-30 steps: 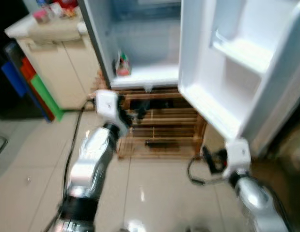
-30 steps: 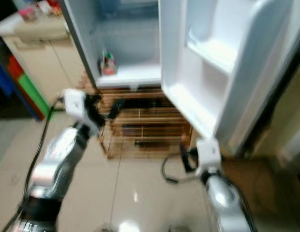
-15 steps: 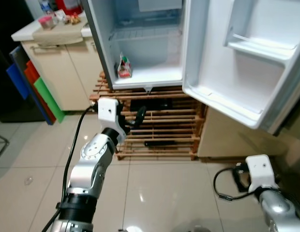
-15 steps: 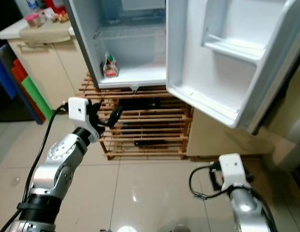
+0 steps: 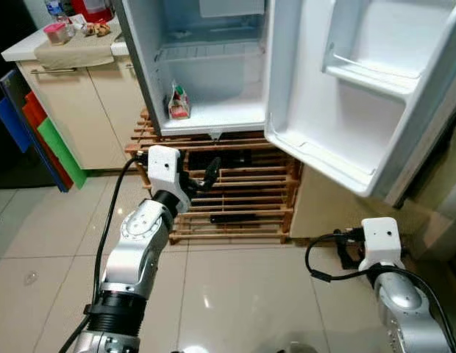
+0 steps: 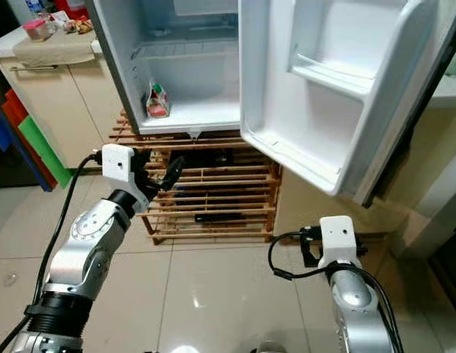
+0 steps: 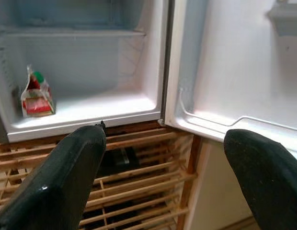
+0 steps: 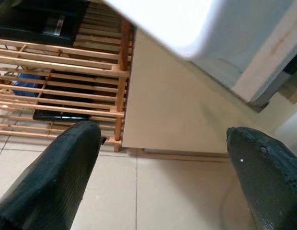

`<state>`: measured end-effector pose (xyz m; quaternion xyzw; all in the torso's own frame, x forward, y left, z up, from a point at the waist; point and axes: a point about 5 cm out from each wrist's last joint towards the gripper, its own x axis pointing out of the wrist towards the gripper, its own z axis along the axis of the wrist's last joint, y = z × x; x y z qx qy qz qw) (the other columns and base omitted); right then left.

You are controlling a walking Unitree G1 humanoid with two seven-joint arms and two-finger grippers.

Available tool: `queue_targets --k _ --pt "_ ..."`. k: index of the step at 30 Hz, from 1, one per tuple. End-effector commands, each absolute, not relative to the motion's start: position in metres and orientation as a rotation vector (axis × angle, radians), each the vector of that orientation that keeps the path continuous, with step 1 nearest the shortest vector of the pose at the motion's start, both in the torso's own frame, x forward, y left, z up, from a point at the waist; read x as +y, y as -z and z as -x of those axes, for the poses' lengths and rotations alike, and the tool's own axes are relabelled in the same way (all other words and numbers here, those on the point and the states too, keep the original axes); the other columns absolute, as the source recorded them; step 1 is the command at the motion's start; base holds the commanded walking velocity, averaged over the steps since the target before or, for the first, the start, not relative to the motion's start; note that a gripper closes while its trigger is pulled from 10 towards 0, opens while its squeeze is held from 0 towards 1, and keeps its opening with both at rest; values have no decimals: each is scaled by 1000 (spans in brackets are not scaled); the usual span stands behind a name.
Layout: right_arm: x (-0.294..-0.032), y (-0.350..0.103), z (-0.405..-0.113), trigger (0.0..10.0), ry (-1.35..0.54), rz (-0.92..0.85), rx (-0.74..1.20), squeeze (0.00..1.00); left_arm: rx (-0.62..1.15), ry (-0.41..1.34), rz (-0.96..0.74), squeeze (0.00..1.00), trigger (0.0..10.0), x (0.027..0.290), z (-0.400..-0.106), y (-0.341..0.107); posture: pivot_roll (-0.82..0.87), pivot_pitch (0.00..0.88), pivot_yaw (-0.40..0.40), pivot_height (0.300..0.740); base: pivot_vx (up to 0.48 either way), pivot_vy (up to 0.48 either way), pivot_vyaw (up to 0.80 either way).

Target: Restocking fridge

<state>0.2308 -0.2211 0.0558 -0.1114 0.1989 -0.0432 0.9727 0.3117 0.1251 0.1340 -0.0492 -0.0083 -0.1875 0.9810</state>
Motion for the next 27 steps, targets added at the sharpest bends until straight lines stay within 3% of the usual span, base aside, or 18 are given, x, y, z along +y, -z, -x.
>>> queue_targets --k 1,6,16,18,20,21,27 --pt "-222 -60 -232 10000 97 238 385 0 -38 405 80 0 10000 120 -311 -138 -143 0 102 711 0 -435 0" --pt "-222 -61 -232 10000 100 264 381 0 -37 380 108 0 10000 121 -312 -137 -144 0 101 711 0 -431 0" --pt "-251 -22 -203 10000 187 347 620 0 49 287 142 0 10000 136 -316 -123 -140 0 93 711 27 0 0" --pt "-281 -36 -218 10000 362 412 569 0 76 252 112 0 10000 145 -318 -114 -141 0 98 711 0 0 0" --pt "-288 -43 -223 10000 407 433 542 0 72 246 104 0 10000 147 -319 -113 -141 0 98 711 0 0 0" --pt "-298 -62 -240 10000 459 467 459 0 51 231 88 0 10000 149 -319 -115 -141 0 101 711 0 0 0" --pt "-306 -96 -284 10000 486 517 322 0 39 140 36 0 10000 157 -322 -117 -130 0 100 711 0 0 0"
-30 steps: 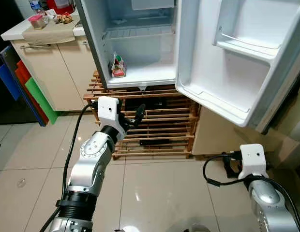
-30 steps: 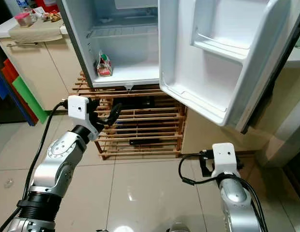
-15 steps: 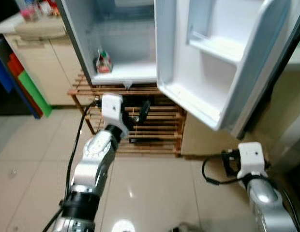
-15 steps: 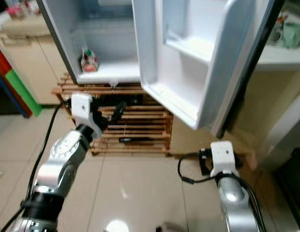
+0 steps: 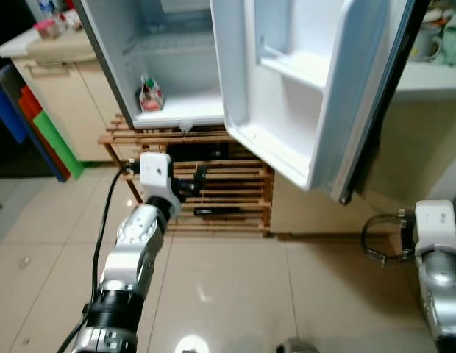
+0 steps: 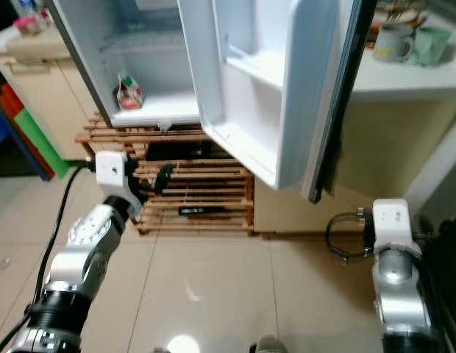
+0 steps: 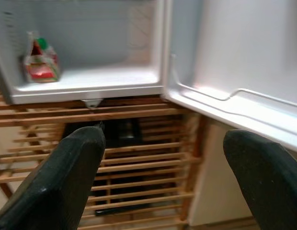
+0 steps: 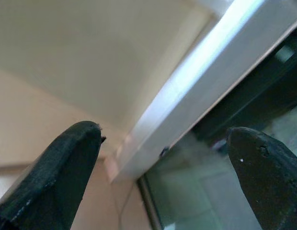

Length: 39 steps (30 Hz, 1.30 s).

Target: Restocking fridge

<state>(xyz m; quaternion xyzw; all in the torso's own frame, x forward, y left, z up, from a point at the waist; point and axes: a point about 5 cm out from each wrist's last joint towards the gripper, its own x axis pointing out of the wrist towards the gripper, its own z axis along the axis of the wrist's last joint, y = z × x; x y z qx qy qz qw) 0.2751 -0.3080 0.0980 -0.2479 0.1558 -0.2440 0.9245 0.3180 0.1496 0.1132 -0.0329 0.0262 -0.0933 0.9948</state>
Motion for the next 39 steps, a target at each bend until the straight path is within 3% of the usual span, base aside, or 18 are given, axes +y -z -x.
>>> queue_targets --k 1,12,21,24,25,27,30,35,37,39 --pt "-306 -103 -294 10000 484 514 298 0 33 127 26 0 10000 158 -322 -118 -125 0 97 711 0 0 0" --pt "-284 -141 -352 10000 394 492 145 0 18 151 15 0 10000 158 -323 -117 -97 0 79 711 0 0 0" --pt "-236 -140 -363 10000 192 313 48 0 -3 187 -42 0 10000 176 -305 -102 -102 0 100 711 0 0 0" --pt "-202 -143 -355 10000 29 195 -12 0 106 197 -65 0 10000 203 -275 -67 -102 0 103 711 0 0 0" --pt "-202 -143 -355 10000 29 195 -12 0 106 197 -65 0 10000 203 -275 -67 -102 0 103 711 0 0 0" --pt "-177 -146 -345 10000 -116 81 -3 0 152 207 -47 0 10000 210 -262 -55 -97 0 101 711 0 0 0" --pt "-143 -163 -325 10000 -409 -71 35 0 182 254 -29 0 10000 212 -246 -42 -91 0 100 711 0 0 0" --pt "-124 -190 -305 10000 -659 -178 -27 0 172 262 -28 0 10000 210 -240 -40 -92 0 101 711 0 0 0" --pt "-107 -209 -282 10000 -878 -227 -60 0 116 302 -43 0 10000 202 -242 -39 -89 0 97 711 0 0 0" --pt "-108 -207 -284 10000 -867 -221 -45 0 112 304 -53 0 10000 200 -244 -36 -88 0 94 711 0 0 0"
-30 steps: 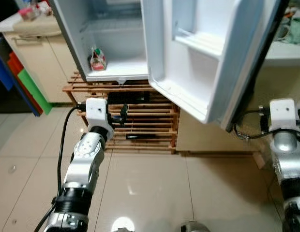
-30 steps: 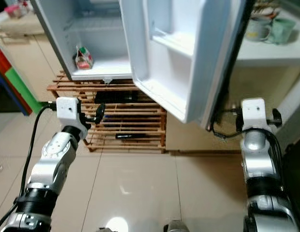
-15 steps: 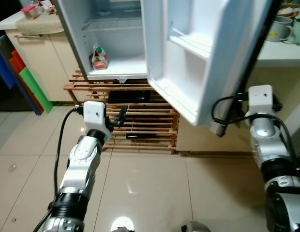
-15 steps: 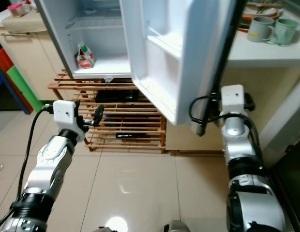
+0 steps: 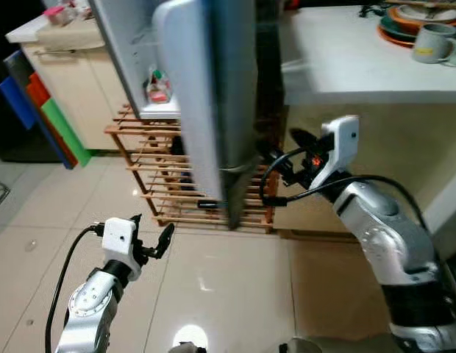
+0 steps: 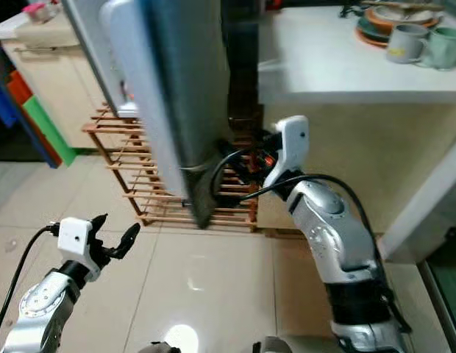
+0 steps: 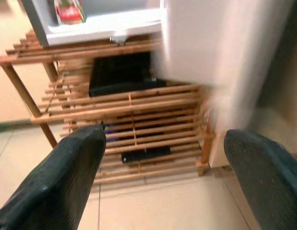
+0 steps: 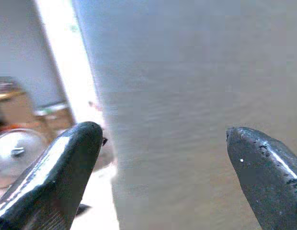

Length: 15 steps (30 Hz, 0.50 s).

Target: Restocking fridge

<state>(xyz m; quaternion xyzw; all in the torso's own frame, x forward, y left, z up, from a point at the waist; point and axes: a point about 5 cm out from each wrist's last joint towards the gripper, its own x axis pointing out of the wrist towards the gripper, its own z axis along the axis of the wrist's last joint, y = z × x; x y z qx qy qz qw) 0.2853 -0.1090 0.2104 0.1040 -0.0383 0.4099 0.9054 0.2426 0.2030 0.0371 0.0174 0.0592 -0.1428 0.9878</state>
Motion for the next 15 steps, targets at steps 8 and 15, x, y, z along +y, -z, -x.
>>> queue_targets --k 8,15 --pt "-134 -180 -300 10000 -623 -166 95 0 0 255 -129 0 10000 206 -259 -52 -87 0 93 711 0 0 0" --pt "-162 -135 -297 10000 -333 72 187 0 -32 181 88 0 10000 183 -302 -90 -79 0 83 711 0 0 0"
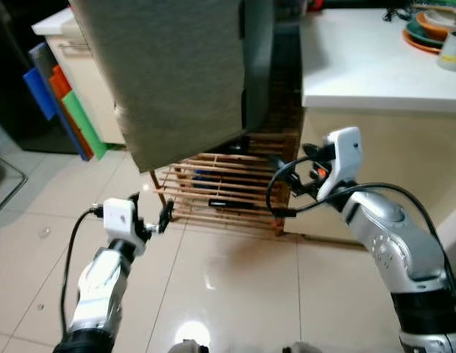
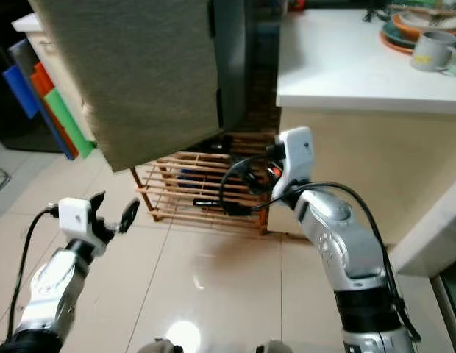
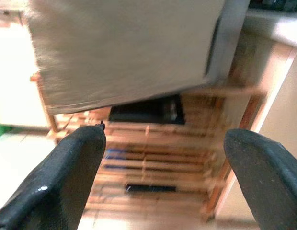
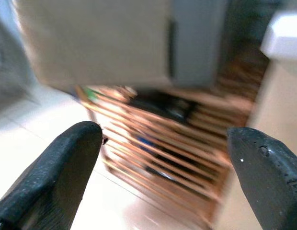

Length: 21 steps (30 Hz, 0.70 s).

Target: Restocking fridge

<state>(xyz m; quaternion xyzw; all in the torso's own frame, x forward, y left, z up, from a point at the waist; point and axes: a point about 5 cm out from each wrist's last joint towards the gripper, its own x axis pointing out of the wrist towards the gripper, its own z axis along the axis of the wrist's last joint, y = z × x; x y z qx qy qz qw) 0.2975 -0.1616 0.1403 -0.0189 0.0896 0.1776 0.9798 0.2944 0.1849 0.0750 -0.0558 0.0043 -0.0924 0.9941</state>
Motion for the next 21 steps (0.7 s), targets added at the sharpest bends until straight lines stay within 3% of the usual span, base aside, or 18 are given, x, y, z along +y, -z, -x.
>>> queue_targets --k 1,6,13,21 --pt "-169 -124 -293 10000 -238 54 205 0 -132 204 90 0 10000 168 -312 -119 -85 0 89 711 0 0 0" --pt "-176 -118 -293 10000 -138 20 198 0 -213 234 116 0 10000 158 -321 -147 -98 0 106 711 0 0 0" --pt "-181 -117 -296 10000 -64 51 152 0 -231 208 100 0 10000 154 -325 -166 -100 0 109 711 441 0 0" --pt "-173 -111 -293 10000 -83 40 140 0 -161 139 86 0 10000 161 -322 -160 -83 0 91 711 383 287 0"
